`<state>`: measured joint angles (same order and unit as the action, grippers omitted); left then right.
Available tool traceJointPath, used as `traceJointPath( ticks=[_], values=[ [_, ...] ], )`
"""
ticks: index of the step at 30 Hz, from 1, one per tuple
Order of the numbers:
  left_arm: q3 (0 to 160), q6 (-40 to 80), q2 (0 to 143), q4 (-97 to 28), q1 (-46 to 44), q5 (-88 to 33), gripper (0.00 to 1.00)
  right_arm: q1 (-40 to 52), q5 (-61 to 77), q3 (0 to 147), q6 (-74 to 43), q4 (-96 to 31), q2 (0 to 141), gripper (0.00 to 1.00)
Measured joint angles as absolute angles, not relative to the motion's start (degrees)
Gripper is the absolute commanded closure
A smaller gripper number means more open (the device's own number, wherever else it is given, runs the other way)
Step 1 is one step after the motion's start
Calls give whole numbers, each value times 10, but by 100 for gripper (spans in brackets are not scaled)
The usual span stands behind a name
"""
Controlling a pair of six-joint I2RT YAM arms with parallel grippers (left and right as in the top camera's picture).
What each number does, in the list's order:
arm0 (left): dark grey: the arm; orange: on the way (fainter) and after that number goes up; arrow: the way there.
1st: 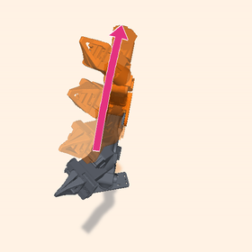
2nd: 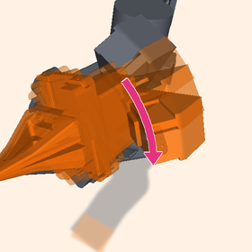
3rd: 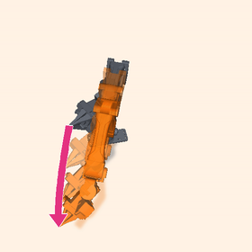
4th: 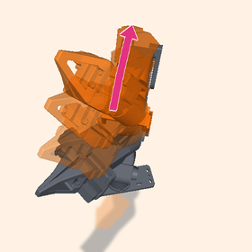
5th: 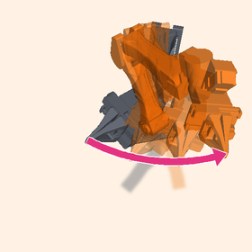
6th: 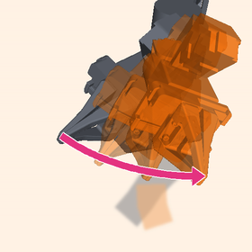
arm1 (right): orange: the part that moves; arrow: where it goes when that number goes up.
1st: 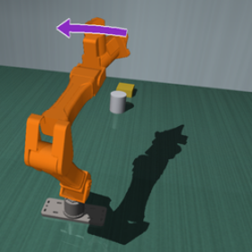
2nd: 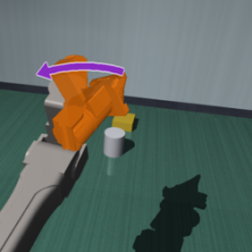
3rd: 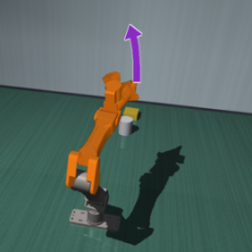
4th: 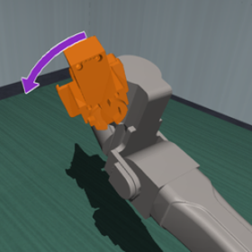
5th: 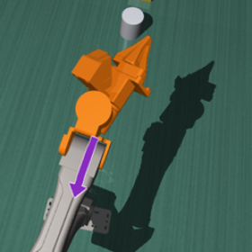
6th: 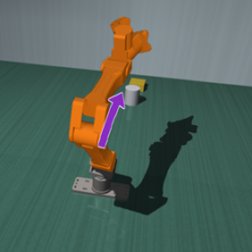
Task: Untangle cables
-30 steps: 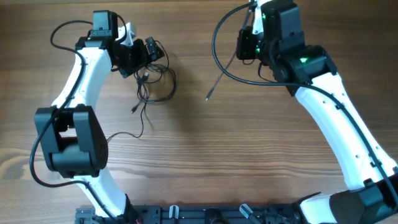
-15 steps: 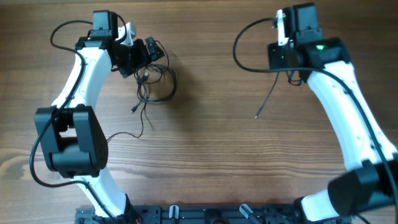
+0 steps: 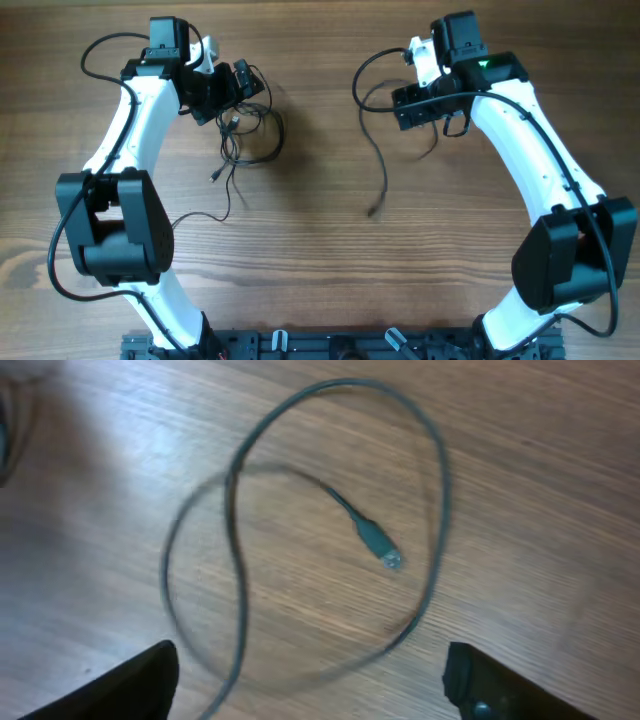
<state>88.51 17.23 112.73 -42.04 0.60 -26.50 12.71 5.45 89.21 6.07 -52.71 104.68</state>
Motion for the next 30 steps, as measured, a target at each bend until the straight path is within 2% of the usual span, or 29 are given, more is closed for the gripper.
traceJointPath(
  ticks=[5, 9, 19, 24, 26, 30],
  values=[
    [885, 172, 1127, -420, 6, -265, 0, 132, 81, 892, 79, -553, 1047, 10],
    [885, 172, 1127, -420, 6, -265, 0, 149, 90, 892, 90, -564, 1047, 14],
    [885, 172, 1127, -420, 6, -265, 0, 217, 99, 892, 93, -556, 1070, 36],
    [885, 172, 1127, -420, 6, -265, 0, 248, 69, 892, 75, -543, 1127, 36],
    [885, 172, 1127, -420, 6, -265, 0, 256, 39, 892, 65, -540, 1155, 31],
    [885, 172, 1127, -420, 6, -265, 0, 259, 2, 890, 56, -530, 1193, 30]
  ],
)
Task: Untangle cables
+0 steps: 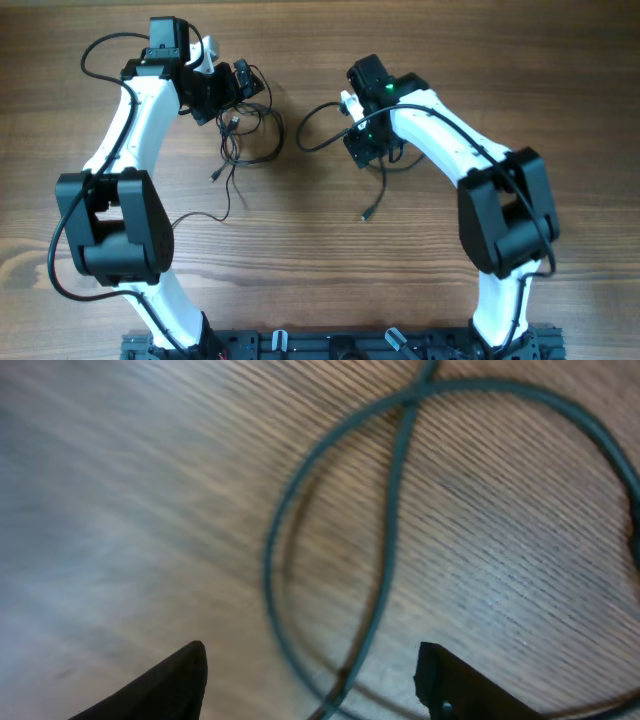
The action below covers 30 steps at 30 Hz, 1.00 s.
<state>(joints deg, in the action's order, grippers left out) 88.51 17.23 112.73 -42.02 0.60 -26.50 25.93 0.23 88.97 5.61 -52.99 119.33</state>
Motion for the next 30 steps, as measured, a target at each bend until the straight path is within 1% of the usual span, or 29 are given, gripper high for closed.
traceJointPath(
  ticks=[3, 6, 16, 18, 20, 22, 23, 24, 25, 30],
  values=[
    [885, 172, 1127, -420, 6, -265, 0, 258, -12, 890, 54, -519, 1213, 29],
    [885, 172, 1127, -420, 6, -265, 0, 258, -16, 889, 54, -513, 1225, 30],
    [885, 172, 1127, -420, 6, -265, 0, 258, -19, 867, 48, -496, 1227, 41],
    [885, 172, 1127, -420, 6, -265, 0, 258, -17, 856, 47, -486, 1221, 50],
    [885, 172, 1127, -420, 6, -265, 0, 258, -12, 841, 42, -474, 1213, 66],
    [885, 172, 1127, -420, 6, -265, 0, 259, -8, 831, 41, -470, 1207, 69],
    [885, 172, 1127, -420, 6, -265, 0, 260, -8, 827, 39, -470, 1204, 74],
    [885, 172, 1127, -420, 6, -265, 0, 260, -8, 826, 39, -471, 1204, 88],
    [885, 172, 1127, -420, 6, -265, 0, 260, -8, 826, 34, -475, 1203, 96],
    [885, 172, 1127, -420, 6, -265, 0, 259, -6, 825, 29, -486, 1202, 96]
  ],
)
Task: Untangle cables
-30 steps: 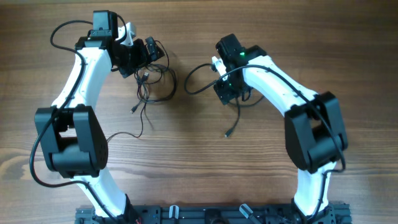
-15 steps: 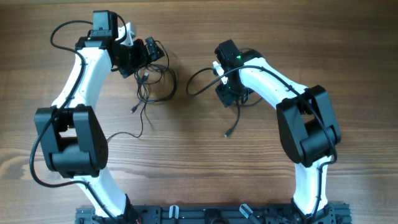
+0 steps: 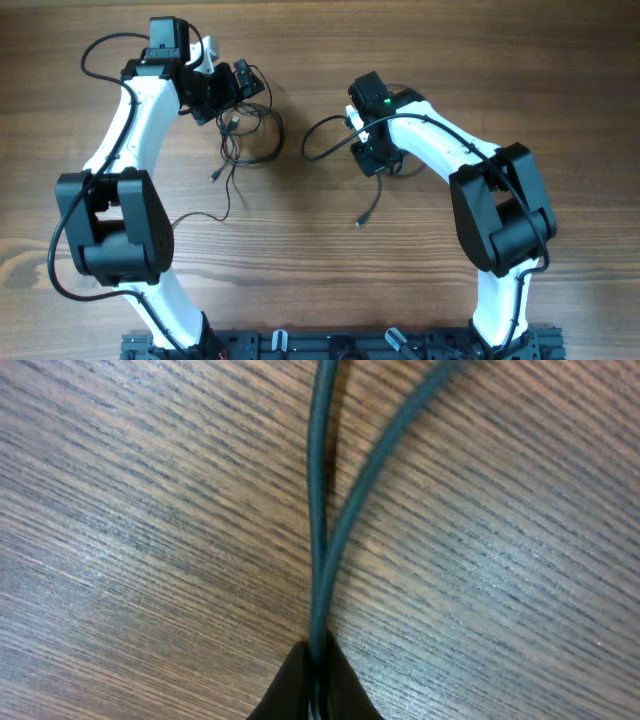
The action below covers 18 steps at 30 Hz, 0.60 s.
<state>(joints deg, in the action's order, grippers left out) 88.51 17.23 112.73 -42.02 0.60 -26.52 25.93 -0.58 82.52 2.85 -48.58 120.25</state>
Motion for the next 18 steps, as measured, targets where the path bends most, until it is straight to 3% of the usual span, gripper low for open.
traceJointPath(
  ticks=[12, 18],
  values=[
    [885, 172, 1127, -420, 6, -265, 0, 259, -6, 839, 29, -518, 1195, 96],
    [885, 172, 1127, -420, 6, -265, 0, 259, -22, 882, 59, -507, 1102, 96]
  ],
)
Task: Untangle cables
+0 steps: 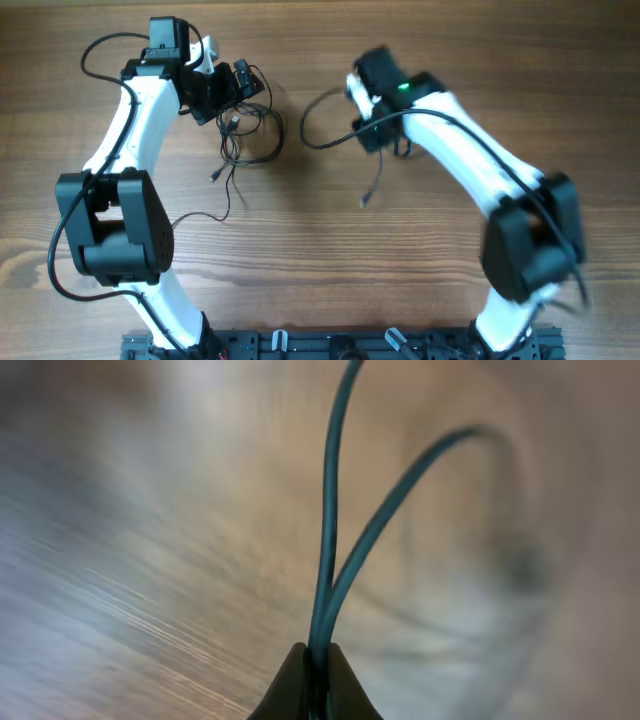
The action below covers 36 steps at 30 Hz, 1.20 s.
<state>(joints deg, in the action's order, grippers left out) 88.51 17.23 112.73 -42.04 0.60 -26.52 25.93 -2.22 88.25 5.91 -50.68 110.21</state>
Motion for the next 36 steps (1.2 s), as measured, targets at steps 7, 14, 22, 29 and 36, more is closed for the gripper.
traceJointPath(
  ticks=[7, 14, 22, 29, 36],
  values=[
    [885, 172, 1127, -420, 6, -265, 0, 258, -75, 934, 109, -451, 907, 96],
    [885, 172, 1127, -420, 6, -265, 0, 231, -209, 937, 139, -435, 868, 96],
    [885, 172, 1127, -420, 6, -265, 0, 102, -249, 936, 126, -471, 906, 96],
    [885, 172, 1127, -420, 6, -265, 0, -21, -235, 935, 88, -532, 963, 96],
    [885, 172, 1127, -420, 6, -265, 0, -113, -182, 934, 55, -577, 1041, 96]
  ],
)
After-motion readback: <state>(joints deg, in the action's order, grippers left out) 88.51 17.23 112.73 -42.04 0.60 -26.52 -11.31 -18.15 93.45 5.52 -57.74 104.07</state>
